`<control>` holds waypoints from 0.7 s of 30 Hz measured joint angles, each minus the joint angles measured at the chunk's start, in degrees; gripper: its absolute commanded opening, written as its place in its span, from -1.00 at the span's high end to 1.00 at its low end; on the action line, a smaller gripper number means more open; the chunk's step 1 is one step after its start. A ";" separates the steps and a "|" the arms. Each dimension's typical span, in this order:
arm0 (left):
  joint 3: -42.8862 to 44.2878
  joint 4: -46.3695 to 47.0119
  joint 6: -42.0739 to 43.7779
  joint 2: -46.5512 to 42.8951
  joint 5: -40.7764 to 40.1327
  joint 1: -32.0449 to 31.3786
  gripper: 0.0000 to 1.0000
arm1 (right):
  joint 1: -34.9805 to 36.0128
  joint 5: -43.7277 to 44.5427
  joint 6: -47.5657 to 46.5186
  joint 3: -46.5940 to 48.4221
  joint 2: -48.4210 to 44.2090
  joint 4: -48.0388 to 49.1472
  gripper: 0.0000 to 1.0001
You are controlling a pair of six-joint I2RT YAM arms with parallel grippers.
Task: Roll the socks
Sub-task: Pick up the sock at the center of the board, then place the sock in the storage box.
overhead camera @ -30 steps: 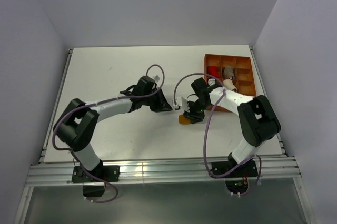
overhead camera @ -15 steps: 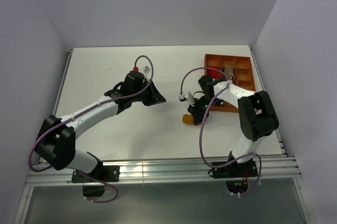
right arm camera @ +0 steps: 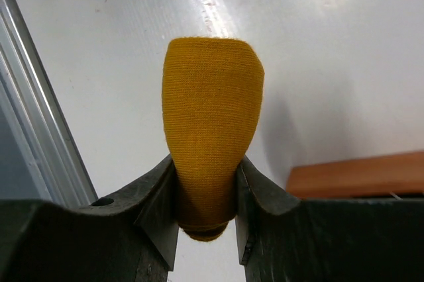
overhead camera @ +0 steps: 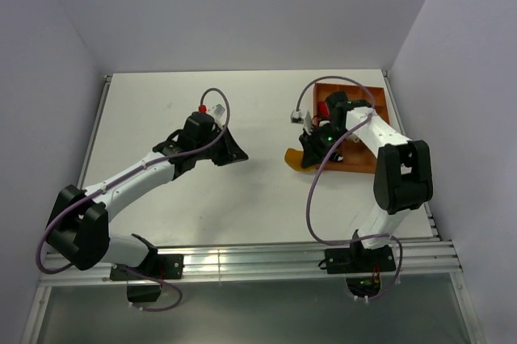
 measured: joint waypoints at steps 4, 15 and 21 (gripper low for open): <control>-0.35 -0.37 0.44 -1.01 0.17 0.33 0.74 | -5.42 -1.07 0.79 3.65 -0.61 -1.53 1.00; -0.52 -0.70 1.44 -1.55 0.17 0.70 0.74 | -26.60 13.44 8.63 -3.69 -16.81 14.10 1.00; -0.52 -0.83 1.88 -1.55 0.17 0.70 0.74 | -26.53 22.03 9.42 -13.66 -22.47 23.06 1.00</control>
